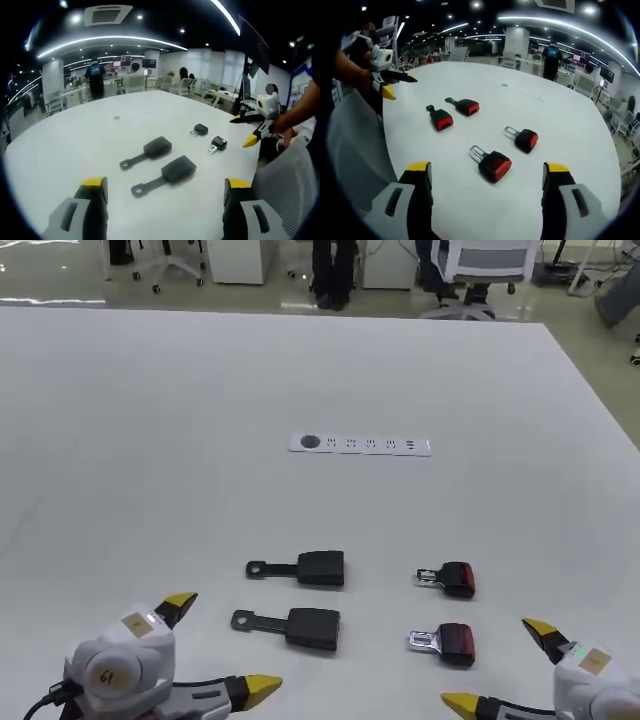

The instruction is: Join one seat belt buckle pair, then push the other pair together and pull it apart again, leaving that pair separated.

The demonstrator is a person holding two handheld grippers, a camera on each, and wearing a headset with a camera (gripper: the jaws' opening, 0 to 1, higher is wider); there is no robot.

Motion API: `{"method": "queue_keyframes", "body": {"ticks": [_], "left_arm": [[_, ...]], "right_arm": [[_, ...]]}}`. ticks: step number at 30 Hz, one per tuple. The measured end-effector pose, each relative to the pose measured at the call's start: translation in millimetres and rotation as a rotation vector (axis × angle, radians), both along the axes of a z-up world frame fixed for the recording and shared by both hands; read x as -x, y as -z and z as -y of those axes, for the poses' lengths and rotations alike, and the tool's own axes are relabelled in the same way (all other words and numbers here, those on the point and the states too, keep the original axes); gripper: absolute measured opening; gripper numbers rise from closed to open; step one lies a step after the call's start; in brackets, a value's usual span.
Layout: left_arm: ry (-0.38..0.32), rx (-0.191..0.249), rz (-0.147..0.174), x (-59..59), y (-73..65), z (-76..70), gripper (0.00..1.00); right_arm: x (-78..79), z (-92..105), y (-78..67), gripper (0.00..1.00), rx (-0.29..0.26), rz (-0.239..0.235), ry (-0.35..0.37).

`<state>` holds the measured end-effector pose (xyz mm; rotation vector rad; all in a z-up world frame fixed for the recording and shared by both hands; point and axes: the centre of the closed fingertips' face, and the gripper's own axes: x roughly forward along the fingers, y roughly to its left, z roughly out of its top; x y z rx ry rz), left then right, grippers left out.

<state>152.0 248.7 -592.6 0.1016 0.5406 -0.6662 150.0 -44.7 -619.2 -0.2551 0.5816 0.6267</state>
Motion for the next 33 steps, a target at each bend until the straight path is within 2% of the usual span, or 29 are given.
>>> {"method": "queue_keyframes", "body": {"ticks": [13, 21, 23, 26, 29, 33], "left_arm": [[0.008, -0.006, -0.019, -2.8, 5.2, 1.9, 0.97], [0.050, -0.023, -0.030, -10.5, 12.9, 6.7, 0.95], [0.062, -0.028, -0.033, -12.0, 16.0, 8.3, 0.95], [0.099, -0.054, -0.037, -15.6, 21.7, 11.8, 0.94], [0.115, -0.057, -0.038, -20.5, 19.7, 19.6, 0.94], [0.138, -0.055, -0.045, -25.8, 24.3, 18.6, 0.92]], "right_arm": [[-7.9, -4.4, 6.2, 0.91, -0.003, -0.017, -0.026], [-14.4, -5.5, 13.6, 0.86, -0.004, -0.036, -0.055], [-15.7, -7.8, 15.0, 0.88, -0.013, -0.034, -0.059], [-16.6, -9.2, 20.1, 0.88, -0.008, -0.054, -0.080], [-18.2, -11.2, 21.3, 0.86, -0.016, -0.051, -0.104], [-21.5, -10.8, 25.8, 0.86, -0.008, -0.073, -0.129]]}}
